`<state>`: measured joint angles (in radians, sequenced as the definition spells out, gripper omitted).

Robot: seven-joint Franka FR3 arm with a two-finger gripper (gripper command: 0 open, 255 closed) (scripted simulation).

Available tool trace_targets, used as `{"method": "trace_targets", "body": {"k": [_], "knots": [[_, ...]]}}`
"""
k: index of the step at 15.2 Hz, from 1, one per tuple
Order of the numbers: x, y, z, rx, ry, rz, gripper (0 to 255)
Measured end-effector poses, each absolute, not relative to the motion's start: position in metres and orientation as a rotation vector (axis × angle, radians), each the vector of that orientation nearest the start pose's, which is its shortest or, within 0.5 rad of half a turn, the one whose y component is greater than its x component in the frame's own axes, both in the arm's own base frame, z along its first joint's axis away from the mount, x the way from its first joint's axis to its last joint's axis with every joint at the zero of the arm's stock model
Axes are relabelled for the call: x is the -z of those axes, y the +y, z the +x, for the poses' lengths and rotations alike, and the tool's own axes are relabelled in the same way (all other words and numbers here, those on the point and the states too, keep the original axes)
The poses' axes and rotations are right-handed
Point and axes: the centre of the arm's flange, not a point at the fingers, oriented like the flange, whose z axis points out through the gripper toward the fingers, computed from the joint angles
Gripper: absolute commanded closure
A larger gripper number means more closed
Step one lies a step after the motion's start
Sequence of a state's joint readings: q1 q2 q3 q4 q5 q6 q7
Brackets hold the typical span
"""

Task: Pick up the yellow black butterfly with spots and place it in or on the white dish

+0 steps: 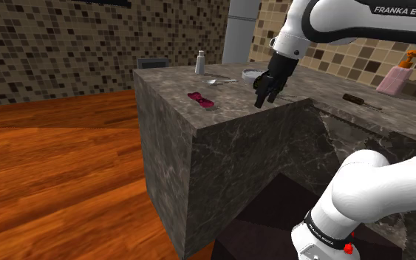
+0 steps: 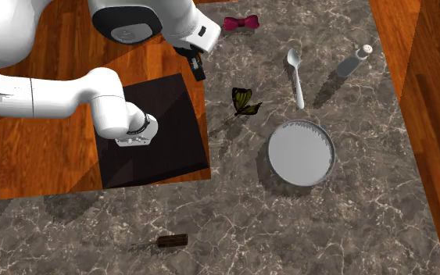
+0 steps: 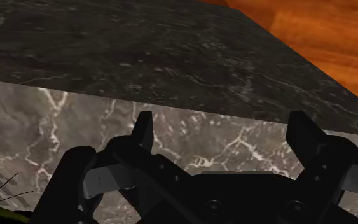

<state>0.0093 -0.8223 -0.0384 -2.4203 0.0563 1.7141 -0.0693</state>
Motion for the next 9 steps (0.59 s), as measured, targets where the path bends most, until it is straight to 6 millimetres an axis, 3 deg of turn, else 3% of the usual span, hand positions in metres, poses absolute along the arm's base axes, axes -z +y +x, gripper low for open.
{"method": "trace_targets", "body": {"k": [3,9], "knots": [[-0.587,-0.02,0.315,0.141,-0.116,-3.068,0],[-0.596,-0.085,0.351,-0.062,-0.345,-3.109,0]]}}
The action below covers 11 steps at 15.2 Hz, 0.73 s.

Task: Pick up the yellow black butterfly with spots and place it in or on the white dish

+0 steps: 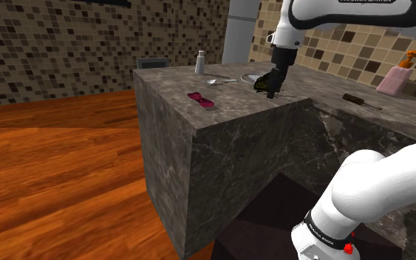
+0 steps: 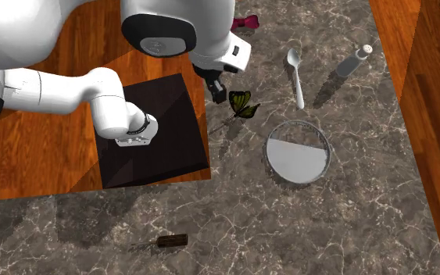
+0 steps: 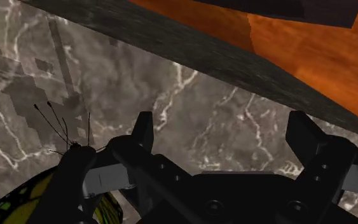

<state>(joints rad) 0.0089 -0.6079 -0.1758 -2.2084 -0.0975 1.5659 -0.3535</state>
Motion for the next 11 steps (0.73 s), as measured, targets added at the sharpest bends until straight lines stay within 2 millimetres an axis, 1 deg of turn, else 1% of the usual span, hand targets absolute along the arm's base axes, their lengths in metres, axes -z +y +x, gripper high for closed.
{"method": "trace_targets", "body": {"k": [5,7,8,9,11], "knots": [[-0.607,-0.136,0.383,-0.246,-0.548,-3.119,0],[-0.608,-0.159,0.402,-0.321,-0.629,-3.117,0],[-0.608,-0.164,0.41,-0.352,-0.665,-3.114,0],[-0.607,-0.168,0.414,-0.369,-0.684,-3.112,0],[-0.599,-0.171,0.415,-0.381,-0.697,-3.111,0]]}}
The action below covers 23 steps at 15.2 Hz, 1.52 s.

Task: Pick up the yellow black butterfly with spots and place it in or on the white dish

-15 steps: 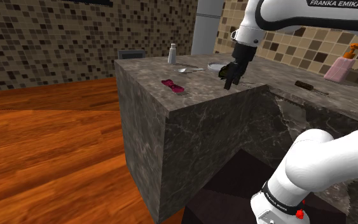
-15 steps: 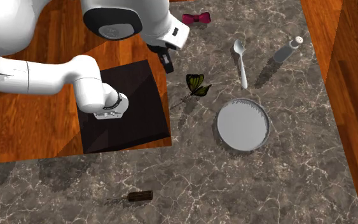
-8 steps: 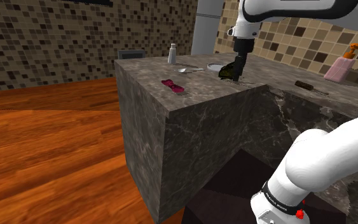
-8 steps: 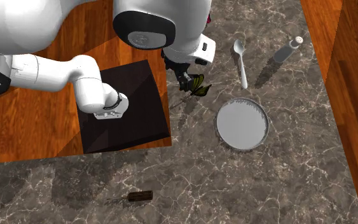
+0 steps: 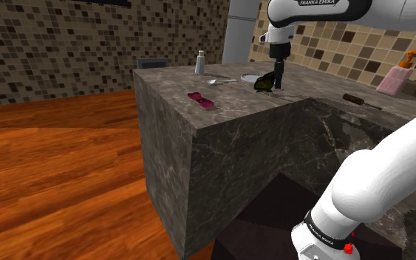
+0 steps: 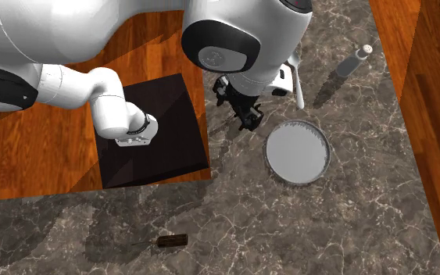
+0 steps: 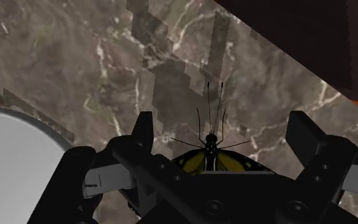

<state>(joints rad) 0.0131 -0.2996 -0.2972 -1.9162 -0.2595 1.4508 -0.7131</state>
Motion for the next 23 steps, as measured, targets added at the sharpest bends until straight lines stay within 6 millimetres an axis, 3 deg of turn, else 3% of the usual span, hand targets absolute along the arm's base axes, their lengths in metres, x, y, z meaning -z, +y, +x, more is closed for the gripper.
{"method": "trace_targets", "body": {"k": [5,11,12,23], "knots": [[-0.578,-0.175,0.41,-0.379,-0.701,-3.114,0],[-0.573,-0.175,0.409,-0.381,-0.701,-3.113,0],[-0.573,-0.175,0.409,-0.382,-0.701,-3.113,255],[-0.574,-0.174,0.41,-0.386,-0.703,-3.11,255]]}}
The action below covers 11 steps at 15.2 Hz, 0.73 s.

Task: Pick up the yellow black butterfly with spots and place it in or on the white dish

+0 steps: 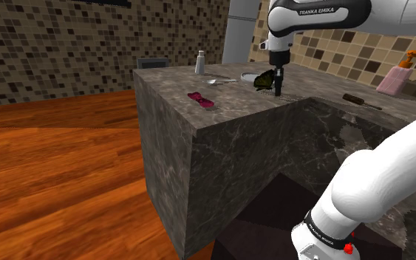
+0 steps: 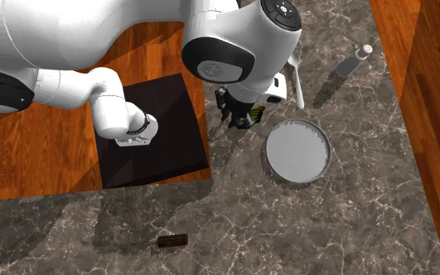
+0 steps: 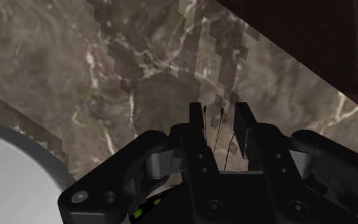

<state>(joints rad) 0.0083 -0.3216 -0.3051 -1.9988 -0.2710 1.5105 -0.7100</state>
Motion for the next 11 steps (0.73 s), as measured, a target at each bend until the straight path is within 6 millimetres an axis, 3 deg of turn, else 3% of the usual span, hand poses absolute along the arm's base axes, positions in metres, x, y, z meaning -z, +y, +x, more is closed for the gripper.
{"method": "trace_targets", "body": {"k": [11], "knots": [[-0.63,-0.174,0.409,-0.386,-0.703,-3.11,255]]}}
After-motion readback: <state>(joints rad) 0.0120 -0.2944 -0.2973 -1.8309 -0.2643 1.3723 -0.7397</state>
